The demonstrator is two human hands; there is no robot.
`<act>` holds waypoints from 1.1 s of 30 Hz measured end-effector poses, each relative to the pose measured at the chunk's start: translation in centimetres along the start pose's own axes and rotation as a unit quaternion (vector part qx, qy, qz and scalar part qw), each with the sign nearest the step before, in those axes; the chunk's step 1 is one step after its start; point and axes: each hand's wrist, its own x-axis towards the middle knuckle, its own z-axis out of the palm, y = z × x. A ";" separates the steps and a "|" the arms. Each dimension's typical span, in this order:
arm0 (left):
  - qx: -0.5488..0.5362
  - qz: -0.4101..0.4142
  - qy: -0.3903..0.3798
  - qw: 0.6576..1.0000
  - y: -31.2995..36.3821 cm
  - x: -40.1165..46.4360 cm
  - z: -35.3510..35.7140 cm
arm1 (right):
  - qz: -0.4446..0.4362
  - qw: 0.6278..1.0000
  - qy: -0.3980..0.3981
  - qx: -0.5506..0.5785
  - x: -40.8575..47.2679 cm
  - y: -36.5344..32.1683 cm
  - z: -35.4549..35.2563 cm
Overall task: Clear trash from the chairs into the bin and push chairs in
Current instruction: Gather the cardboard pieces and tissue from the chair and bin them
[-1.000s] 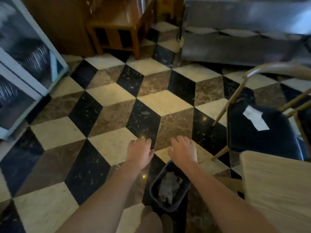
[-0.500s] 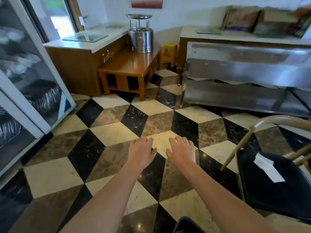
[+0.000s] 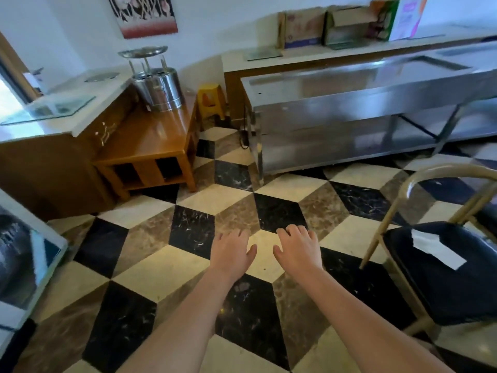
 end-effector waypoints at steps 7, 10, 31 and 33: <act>-0.016 0.044 -0.022 0.999 1.4 11.7 1.9 | 0.050 0.998 0.024 0.003 9.0 4.8 1.0; -0.013 0.058 -0.010 0.998 3.0 18.4 2.6 | 0.058 0.997 0.040 0.005 14.6 7.9 1.2; -0.066 0.240 -0.046 0.967 19.3 62.9 7.0 | 0.237 0.969 0.070 -0.007 48.4 33.8 -2.0; -0.058 0.283 -0.053 0.956 21.4 67.0 7.1 | 0.270 0.960 0.072 -0.006 50.9 36.2 -2.7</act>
